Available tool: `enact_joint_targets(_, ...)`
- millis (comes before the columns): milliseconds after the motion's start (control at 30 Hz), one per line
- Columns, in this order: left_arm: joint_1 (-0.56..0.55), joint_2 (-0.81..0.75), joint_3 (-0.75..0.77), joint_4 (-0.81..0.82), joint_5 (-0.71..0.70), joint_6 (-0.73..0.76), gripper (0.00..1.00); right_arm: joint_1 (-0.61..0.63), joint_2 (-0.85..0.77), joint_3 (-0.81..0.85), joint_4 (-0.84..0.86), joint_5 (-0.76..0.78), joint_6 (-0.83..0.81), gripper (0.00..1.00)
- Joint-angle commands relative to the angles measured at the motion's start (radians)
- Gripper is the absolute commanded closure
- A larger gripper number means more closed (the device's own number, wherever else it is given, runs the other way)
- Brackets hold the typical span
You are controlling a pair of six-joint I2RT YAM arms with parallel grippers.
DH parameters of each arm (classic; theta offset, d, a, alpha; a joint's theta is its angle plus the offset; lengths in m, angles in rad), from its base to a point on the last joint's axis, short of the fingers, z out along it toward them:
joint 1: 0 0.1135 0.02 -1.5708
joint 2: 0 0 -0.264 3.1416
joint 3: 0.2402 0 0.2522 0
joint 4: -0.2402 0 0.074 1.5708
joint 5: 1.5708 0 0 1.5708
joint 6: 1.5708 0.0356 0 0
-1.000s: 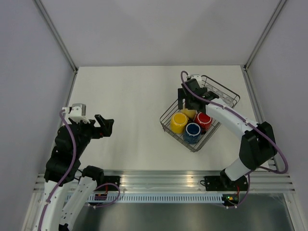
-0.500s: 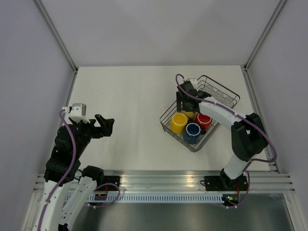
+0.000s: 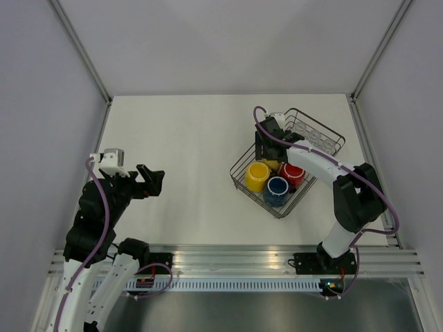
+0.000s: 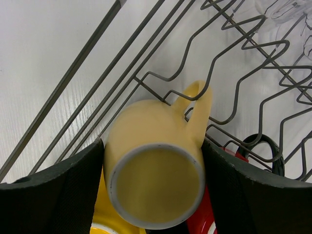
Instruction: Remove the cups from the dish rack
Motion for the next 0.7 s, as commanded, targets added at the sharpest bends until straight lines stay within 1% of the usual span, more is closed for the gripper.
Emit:
enact_joint_targets(0,-0.005,0.007,-0.005,0.042,0.012,0.021,0.0,0.001,-0.054,0.0,0.047,0.025,-0.009,0.75)
enact_joint_targets(33,-0.005,0.009,-0.005,0.041,0.012,0.021,0.0,0.001,-0.059,0.001,0.048,0.027,-0.013,0.8)
enact_joint_targets(67,-0.005,0.007,-0.005,0.041,0.012,0.021,0.0,0.001,-0.068,0.003,0.05,0.031,-0.018,0.9)
enact_joint_targets(100,-0.005,0.009,-0.005,0.042,0.012,0.021,0.0,0.003,-0.073,0.006,0.047,0.028,-0.019,0.94)
enact_joint_targets(133,-0.005,0.01,-0.005,0.042,0.012,0.021,0.0,0.001,-0.077,0.011,0.047,0.027,-0.026,0.95)
enact_joint_targets(200,-0.005,0.012,-0.005,0.041,0.012,0.022,0.0,0.001,-0.088,0.017,0.047,0.025,-0.03,1.0)
enact_joint_targets(467,-0.005,0.018,-0.005,0.041,0.012,0.021,0.0,0.001,-0.12,0.04,0.025,0.015,-0.039,1.0)
enact_joint_targets(667,-0.005,0.023,-0.005,0.042,0.012,0.021,0.0,0.001,-0.15,0.08,-0.021,-0.004,-0.052,0.99)
